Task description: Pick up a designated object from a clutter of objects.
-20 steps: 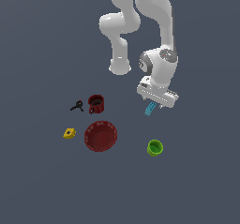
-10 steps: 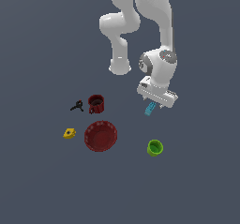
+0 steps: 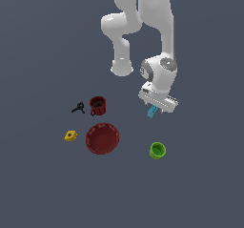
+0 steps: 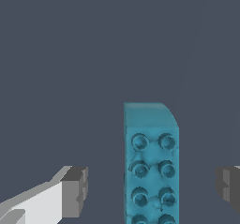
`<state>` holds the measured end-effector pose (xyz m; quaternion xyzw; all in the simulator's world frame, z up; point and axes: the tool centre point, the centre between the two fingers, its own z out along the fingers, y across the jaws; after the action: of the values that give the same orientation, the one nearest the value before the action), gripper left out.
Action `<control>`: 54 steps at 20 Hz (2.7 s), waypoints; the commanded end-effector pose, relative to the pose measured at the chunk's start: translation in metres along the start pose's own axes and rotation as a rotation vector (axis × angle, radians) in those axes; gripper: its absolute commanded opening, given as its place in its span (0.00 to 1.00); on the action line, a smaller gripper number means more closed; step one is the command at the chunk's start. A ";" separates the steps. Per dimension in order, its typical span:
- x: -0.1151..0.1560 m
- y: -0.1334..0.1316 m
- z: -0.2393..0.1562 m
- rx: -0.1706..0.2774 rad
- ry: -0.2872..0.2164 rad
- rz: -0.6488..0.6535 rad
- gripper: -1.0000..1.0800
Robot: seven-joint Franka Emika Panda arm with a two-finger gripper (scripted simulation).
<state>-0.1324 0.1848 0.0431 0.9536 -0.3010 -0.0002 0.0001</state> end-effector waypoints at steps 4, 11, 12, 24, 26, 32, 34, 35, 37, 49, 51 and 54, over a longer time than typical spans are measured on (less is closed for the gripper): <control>0.000 0.000 0.017 0.000 0.000 0.001 0.96; 0.000 0.000 0.020 0.000 0.000 0.002 0.00; 0.000 0.000 0.020 0.000 0.000 0.002 0.00; 0.002 0.004 0.016 0.001 0.001 0.001 0.00; 0.005 0.007 0.012 0.001 0.001 0.001 0.00; 0.017 0.026 -0.009 0.001 0.001 0.001 0.00; 0.023 0.034 -0.018 0.002 0.000 0.001 0.00; 0.026 0.039 -0.023 0.002 0.000 0.001 0.00; 0.033 0.049 -0.035 0.002 -0.001 0.001 0.00; 0.084 0.126 -0.121 0.003 -0.003 0.002 0.00; 0.094 0.140 -0.137 0.003 -0.003 0.002 0.00; 0.108 0.161 -0.161 0.004 -0.003 0.002 0.00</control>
<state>-0.1352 0.0041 0.1918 0.9532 -0.3024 -0.0011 -0.0017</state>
